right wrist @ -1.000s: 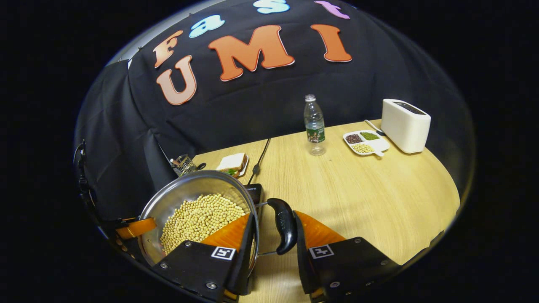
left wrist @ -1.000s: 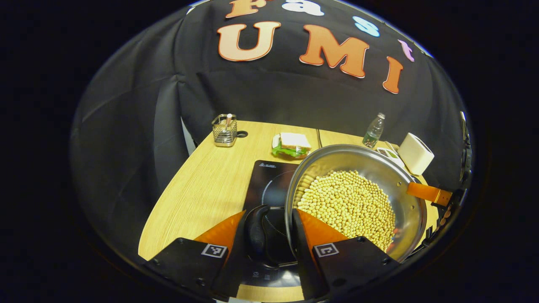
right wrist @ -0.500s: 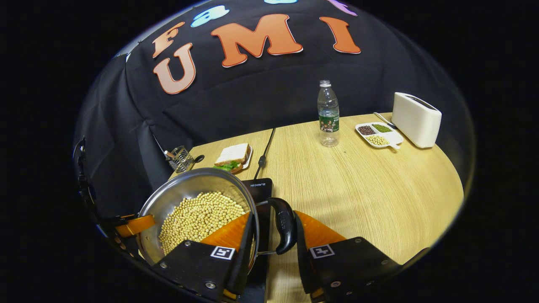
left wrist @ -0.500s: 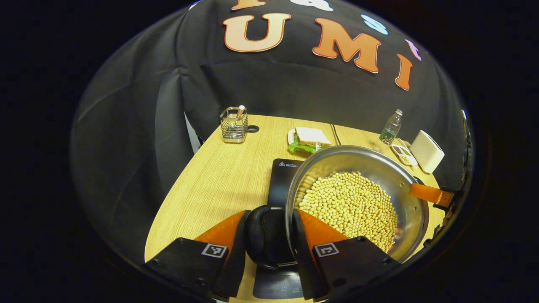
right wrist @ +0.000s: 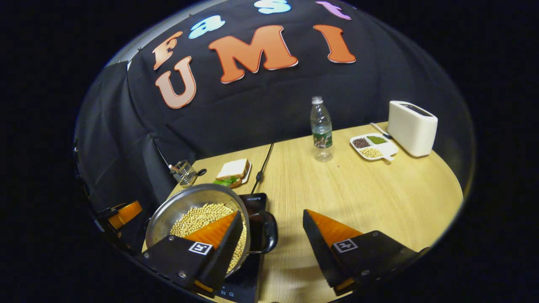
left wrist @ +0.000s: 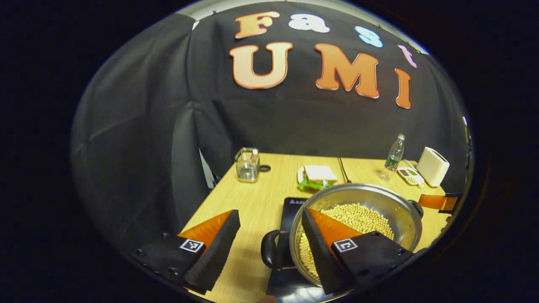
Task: First push the handle of the pot to place it horizontally, then grasp the pot with both hands and set it on the induction cooktop.
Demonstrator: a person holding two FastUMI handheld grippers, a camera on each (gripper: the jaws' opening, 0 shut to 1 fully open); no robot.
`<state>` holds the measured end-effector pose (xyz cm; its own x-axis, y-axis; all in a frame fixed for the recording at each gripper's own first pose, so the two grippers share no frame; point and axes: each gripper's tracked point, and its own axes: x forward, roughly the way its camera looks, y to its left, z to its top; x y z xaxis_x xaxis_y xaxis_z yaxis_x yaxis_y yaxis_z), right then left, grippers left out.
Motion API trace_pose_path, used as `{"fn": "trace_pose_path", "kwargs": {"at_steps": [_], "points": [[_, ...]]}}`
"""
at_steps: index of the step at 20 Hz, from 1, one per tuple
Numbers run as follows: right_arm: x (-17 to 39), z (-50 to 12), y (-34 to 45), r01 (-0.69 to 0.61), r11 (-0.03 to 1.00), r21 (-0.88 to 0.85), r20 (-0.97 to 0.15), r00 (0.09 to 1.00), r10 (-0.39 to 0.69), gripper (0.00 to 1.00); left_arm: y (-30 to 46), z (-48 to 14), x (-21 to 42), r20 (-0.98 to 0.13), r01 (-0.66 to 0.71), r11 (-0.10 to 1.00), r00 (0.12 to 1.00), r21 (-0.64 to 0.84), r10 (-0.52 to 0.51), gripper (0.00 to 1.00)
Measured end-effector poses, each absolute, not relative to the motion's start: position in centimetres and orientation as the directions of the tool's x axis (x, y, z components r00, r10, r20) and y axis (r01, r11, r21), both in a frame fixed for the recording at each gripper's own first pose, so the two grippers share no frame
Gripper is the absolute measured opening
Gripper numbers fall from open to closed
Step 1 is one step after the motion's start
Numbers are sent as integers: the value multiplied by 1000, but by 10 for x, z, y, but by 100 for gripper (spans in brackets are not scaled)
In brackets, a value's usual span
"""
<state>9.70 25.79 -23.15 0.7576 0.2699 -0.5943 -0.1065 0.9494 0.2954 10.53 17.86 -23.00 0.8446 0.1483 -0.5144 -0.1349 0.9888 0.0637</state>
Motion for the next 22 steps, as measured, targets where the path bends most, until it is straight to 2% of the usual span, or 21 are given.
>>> {"fn": "trace_pose_path", "kwargs": {"at_steps": [2, 5, 6, 10, 14, 15, 16, 17, 22], "points": [[95, -201, 227, -103, 956, 276, -550, 799, 244, 95, 164, -185, 101, -427, -147, 985, 888, 90, 172, 99], [93, -144, 177, -113, 972, 207, -448, 872, 197, 95, 124, -114, 95, -299, -141, 987, 941, 76, 157, 99], [87, -125, 160, -120, 978, 171, -415, 892, 182, 95, 111, -96, 88, -287, -134, 989, 947, 58, 145, 96], [71, -62, 97, -108, 993, 47, -300, 947, 117, 95, 63, -44, 71, -275, -85, 995, 959, -42, 71, 99], [57, -16, 50, -67, 997, 46, -223, 972, 75, 95, 44, 10, 53, -176, -69, 997, 982, -19, 65, 99], [55, -7, 38, -48, 998, 39, -208, 977, 55, 100, 36, 21, 49, -168, -53, 998, 985, -27, 48, 96], [52, 0, 26, -31, 999, 32, -193, 980, 37, 100, 32, 30, 45, -164, -33, 999, 986, -31, 27, 97], [49, 8, 18, -22, 999, 29, -178, 984, 27, 95, 30, 43, 41, -140, -24, 999, 990, -43, 18, 97], [34, 38, -1, -11, 999, 32, -105, 994, 14, 95, 47, 93, 27, -6, -77, 996, 997, -39, 77, 97]]}}
